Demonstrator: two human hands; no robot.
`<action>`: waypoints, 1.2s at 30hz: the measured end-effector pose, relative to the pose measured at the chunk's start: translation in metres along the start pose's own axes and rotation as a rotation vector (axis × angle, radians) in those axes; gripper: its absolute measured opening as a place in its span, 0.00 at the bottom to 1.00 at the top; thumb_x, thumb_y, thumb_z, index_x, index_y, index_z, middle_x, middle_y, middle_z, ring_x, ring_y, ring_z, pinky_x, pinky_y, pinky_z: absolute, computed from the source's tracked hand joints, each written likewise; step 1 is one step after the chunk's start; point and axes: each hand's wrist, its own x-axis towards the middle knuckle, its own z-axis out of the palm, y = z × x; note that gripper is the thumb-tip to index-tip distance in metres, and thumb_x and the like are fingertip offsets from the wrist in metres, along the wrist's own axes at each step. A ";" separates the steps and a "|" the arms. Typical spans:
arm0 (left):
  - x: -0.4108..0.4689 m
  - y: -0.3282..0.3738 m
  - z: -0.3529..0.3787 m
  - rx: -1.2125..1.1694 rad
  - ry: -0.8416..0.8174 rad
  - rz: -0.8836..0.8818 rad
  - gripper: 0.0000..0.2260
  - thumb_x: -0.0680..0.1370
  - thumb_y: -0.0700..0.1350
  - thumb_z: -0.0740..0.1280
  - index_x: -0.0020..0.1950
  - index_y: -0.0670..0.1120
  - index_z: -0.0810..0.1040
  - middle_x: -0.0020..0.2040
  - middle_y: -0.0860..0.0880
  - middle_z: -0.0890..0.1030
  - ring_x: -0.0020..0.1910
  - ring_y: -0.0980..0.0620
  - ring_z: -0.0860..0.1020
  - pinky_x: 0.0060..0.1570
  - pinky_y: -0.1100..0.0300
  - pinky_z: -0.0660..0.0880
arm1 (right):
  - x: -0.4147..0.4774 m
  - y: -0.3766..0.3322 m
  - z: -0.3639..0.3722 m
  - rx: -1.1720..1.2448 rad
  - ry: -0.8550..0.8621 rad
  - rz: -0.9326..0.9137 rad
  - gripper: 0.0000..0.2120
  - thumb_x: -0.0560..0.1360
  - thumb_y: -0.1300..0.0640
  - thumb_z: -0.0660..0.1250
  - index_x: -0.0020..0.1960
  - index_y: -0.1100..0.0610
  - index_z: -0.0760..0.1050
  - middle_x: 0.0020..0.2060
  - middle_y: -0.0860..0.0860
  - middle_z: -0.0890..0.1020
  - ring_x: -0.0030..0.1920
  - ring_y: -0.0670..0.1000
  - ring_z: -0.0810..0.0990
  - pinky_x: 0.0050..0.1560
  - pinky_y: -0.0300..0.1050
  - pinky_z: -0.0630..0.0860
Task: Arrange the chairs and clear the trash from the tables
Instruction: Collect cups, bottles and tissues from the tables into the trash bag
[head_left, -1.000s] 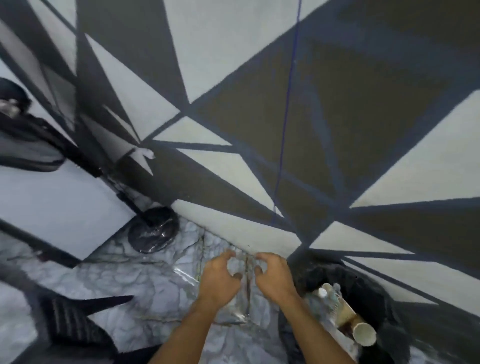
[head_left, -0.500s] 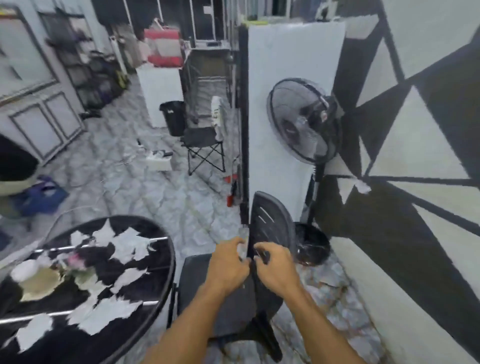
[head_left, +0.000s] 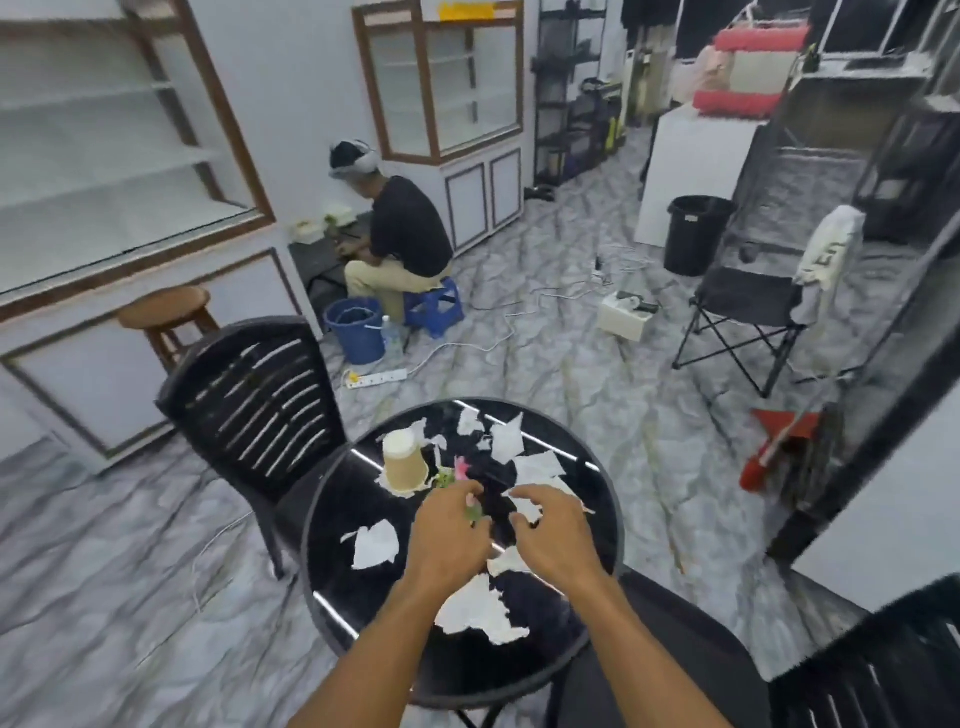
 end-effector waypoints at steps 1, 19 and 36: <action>0.010 -0.007 -0.010 -0.018 0.039 -0.025 0.11 0.74 0.45 0.70 0.55 0.56 0.80 0.48 0.59 0.81 0.48 0.58 0.79 0.50 0.60 0.77 | 0.015 -0.008 0.008 0.005 -0.029 -0.017 0.14 0.75 0.56 0.67 0.60 0.51 0.80 0.57 0.44 0.80 0.57 0.44 0.76 0.61 0.40 0.71; 0.199 -0.133 -0.041 0.040 -0.002 -0.167 0.16 0.68 0.48 0.72 0.55 0.51 0.78 0.48 0.59 0.76 0.50 0.52 0.78 0.48 0.54 0.80 | 0.195 -0.035 0.128 -0.164 -0.267 0.097 0.09 0.72 0.56 0.68 0.51 0.50 0.81 0.48 0.45 0.84 0.49 0.46 0.81 0.53 0.43 0.78; 0.259 -0.149 -0.025 0.200 -0.152 0.025 0.23 0.72 0.51 0.69 0.66 0.51 0.74 0.60 0.53 0.78 0.60 0.49 0.74 0.56 0.51 0.76 | 0.227 -0.030 0.132 -0.226 -0.125 0.226 0.12 0.73 0.57 0.68 0.56 0.51 0.81 0.52 0.47 0.83 0.53 0.49 0.79 0.56 0.48 0.77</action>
